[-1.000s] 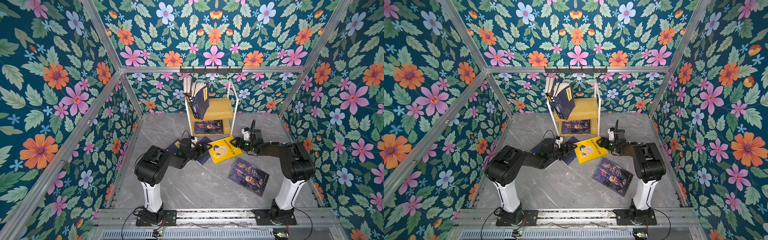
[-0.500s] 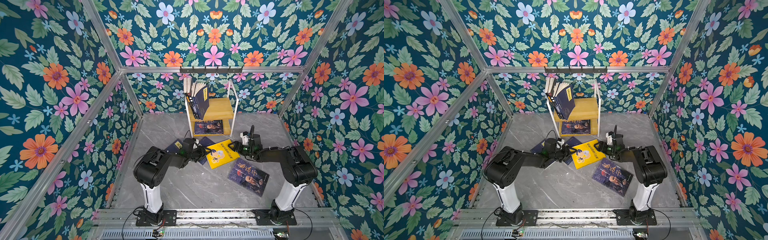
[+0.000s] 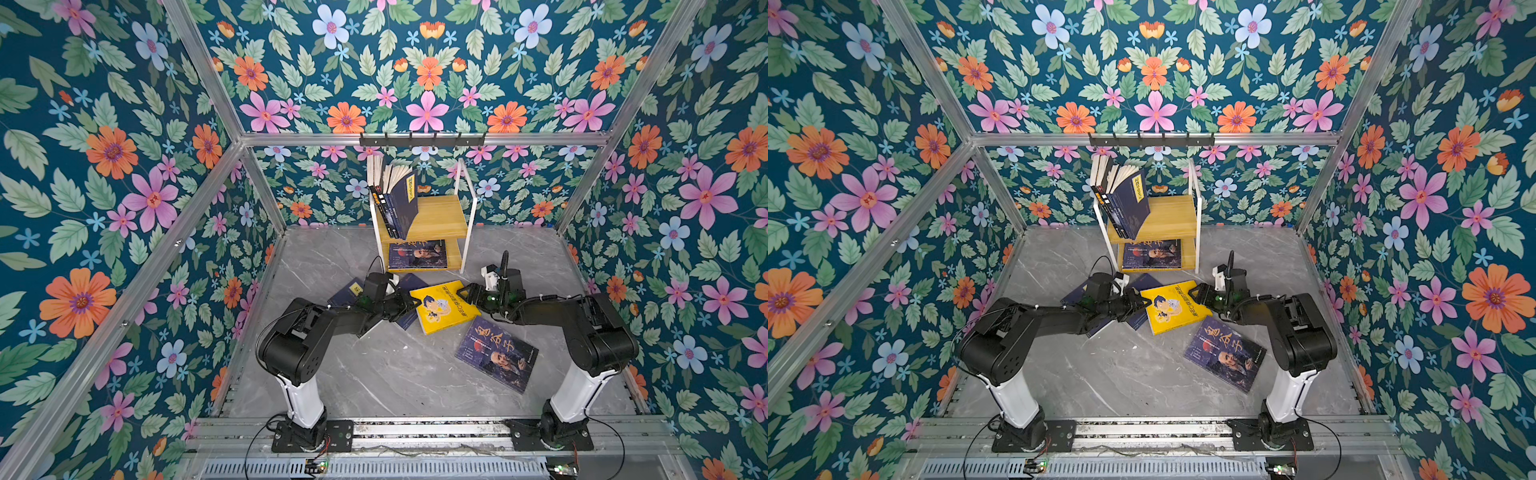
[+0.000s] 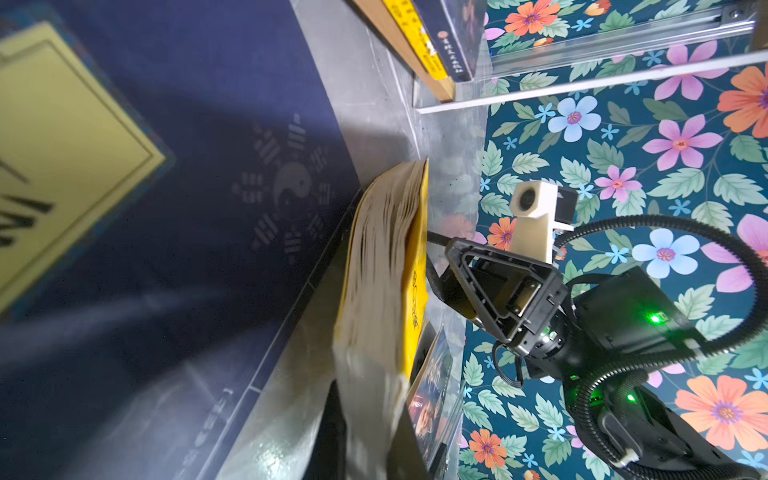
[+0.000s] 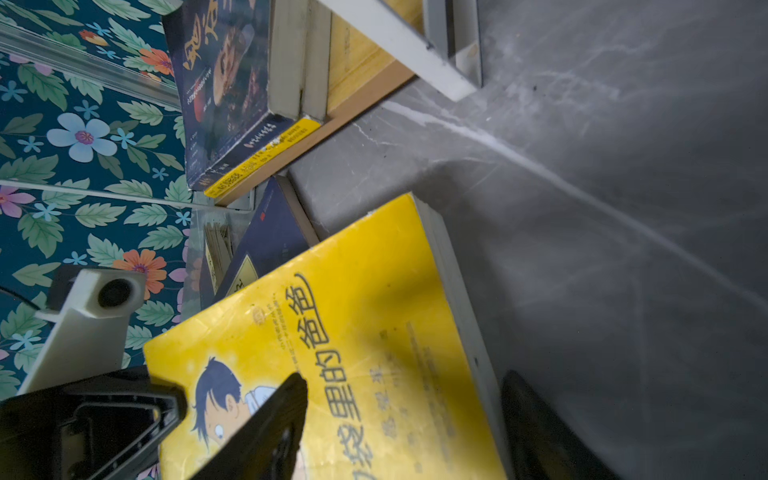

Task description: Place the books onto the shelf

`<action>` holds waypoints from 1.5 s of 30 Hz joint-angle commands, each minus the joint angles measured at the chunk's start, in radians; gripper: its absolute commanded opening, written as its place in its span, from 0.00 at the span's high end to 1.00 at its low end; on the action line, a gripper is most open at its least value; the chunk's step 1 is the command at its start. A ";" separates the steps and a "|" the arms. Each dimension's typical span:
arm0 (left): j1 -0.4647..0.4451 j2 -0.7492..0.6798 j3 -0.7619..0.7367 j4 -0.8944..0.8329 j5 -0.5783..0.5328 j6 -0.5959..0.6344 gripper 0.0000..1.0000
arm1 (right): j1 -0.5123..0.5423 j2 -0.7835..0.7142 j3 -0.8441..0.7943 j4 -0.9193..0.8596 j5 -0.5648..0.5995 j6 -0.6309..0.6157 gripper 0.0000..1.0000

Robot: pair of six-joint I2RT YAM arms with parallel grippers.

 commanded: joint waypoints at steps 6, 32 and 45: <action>0.000 -0.063 0.010 -0.033 0.009 -0.023 1.00 | 0.002 -0.227 -0.013 -0.376 0.168 -0.145 0.18; 0.001 -0.195 0.059 -0.020 0.173 -0.154 1.00 | 0.437 -0.886 -0.248 -0.263 0.466 -0.984 0.14; 0.010 -0.216 0.083 -0.018 0.219 -0.161 1.00 | 0.482 -0.778 -0.308 -0.088 0.567 -1.249 0.07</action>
